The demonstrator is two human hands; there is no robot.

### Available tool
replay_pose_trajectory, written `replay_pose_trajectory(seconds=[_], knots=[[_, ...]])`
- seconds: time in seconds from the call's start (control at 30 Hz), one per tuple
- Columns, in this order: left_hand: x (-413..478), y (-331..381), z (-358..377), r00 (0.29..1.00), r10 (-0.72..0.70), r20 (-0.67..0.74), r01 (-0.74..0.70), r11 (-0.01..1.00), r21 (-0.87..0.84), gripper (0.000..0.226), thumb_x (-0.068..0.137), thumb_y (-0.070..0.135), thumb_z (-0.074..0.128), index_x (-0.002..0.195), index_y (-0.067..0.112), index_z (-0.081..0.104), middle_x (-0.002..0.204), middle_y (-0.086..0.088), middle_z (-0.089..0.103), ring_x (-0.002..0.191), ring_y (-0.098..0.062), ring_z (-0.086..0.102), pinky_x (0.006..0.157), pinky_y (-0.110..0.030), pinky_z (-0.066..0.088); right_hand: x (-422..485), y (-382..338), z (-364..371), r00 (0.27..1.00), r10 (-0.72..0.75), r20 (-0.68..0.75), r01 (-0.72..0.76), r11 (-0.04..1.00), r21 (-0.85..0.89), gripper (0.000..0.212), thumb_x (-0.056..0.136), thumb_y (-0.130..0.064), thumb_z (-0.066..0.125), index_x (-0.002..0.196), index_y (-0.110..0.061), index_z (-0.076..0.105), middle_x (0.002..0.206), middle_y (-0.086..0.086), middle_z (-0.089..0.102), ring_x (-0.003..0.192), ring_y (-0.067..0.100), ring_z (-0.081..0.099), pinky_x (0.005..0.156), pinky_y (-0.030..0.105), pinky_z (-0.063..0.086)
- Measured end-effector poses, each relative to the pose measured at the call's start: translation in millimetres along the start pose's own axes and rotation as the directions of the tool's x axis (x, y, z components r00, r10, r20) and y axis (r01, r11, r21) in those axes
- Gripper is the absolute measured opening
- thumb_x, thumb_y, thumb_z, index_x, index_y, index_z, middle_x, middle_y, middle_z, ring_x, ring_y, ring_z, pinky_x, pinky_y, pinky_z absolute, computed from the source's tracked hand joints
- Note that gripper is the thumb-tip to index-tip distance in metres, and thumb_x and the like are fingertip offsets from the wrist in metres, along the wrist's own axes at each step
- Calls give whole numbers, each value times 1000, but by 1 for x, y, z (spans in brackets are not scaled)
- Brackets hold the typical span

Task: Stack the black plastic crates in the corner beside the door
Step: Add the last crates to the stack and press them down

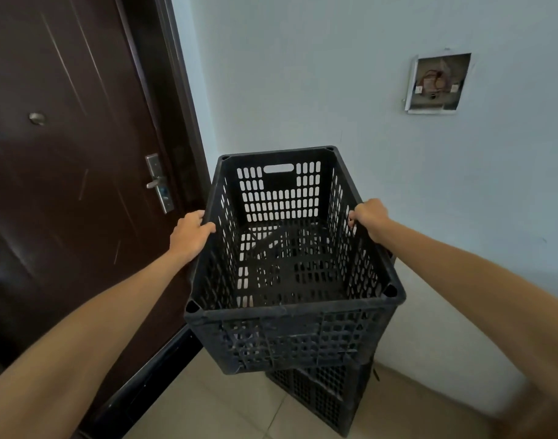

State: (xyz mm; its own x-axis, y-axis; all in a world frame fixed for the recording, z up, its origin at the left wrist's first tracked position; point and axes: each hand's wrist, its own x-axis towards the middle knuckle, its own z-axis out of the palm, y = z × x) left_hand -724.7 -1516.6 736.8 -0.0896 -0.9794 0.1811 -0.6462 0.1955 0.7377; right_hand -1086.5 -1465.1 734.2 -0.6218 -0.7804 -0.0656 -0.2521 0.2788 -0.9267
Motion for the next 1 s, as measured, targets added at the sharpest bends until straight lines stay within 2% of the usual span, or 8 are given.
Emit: replay_pose_trajectory(seconds=[0.2, 0.37, 0.5, 0.57, 0.8, 0.87, 0.93, 1.0], knots=[[63, 9, 27, 998, -15, 63, 12, 998, 58, 27, 91, 17, 57, 116, 21, 66, 100, -1, 74, 92, -22, 69, 90, -45, 52, 81, -9, 17, 1000, -20, -12, 19, 1000, -10, 16, 86, 3, 55, 99, 8, 63, 76, 17, 66, 74, 29, 66, 82, 42, 55], [98, 12, 58, 991, -114, 65, 107, 989, 98, 23, 91, 21, 58, 113, 19, 66, 102, -3, 72, 96, -25, 67, 91, -44, 50, 147, -8, 31, 997, -24, 68, 28, 998, -53, 19, 85, 6, 56, 67, 0, 53, 72, 18, 62, 63, 28, 63, 71, 39, 51], [115, 19, 82, 975, -218, 44, 213, 971, 106, 30, 92, 22, 59, 119, 12, 64, 113, -10, 70, 108, -33, 63, 99, -47, 47, 193, -9, 39, 986, -19, 167, 35, 995, -92, 22, 85, 7, 54, 65, 0, 52, 52, 13, 60, 43, 21, 59, 47, 20, 48], [122, 25, 91, 965, -262, 18, 259, 959, 115, 42, 93, 22, 59, 132, 6, 57, 129, -13, 62, 121, -35, 56, 104, -47, 43, 213, -10, 42, 973, -14, 232, 42, 993, -115, 21, 87, 8, 53, 67, 2, 52, 60, 15, 58, 45, 21, 56, 38, 20, 42], [142, 55, 120, 928, -371, -26, 371, 919, 132, 55, 94, 23, 59, 143, 3, 45, 142, -16, 53, 128, -34, 52, 108, -49, 41, 288, -22, 52, 917, -52, 394, 123, 980, -157, 21, 90, 7, 50, 70, 4, 53, 66, 19, 57, 52, 25, 55, 51, 29, 44], [144, 64, 128, 920, -390, -42, 392, 913, 114, 36, 94, 22, 59, 127, 7, 58, 127, -16, 62, 118, -34, 58, 105, -49, 43, 306, -25, 53, 900, -66, 430, 146, 977, -157, 25, 90, 8, 50, 66, 3, 51, 68, 20, 58, 56, 26, 56, 60, 33, 48], [145, 73, 138, 916, -395, -71, 401, 906, 135, 10, 93, 22, 60, 85, 24, 54, 98, -6, 63, 103, -30, 59, 102, -46, 45, 323, -26, 54, 880, -61, 471, 165, 970, -181, 28, 91, 8, 49, 64, 4, 50, 69, 21, 58, 58, 29, 56, 70, 40, 50], [145, 82, 146, 915, -397, -73, 403, 903, 148, 28, 92, 22, 61, 74, 28, 40, 87, -3, 58, 98, -29, 58, 97, -42, 46, 335, -25, 53, 860, -55, 508, 166, 970, -177, 25, 93, 8, 50, 68, 5, 49, 76, 25, 59, 60, 31, 56, 78, 44, 52]])
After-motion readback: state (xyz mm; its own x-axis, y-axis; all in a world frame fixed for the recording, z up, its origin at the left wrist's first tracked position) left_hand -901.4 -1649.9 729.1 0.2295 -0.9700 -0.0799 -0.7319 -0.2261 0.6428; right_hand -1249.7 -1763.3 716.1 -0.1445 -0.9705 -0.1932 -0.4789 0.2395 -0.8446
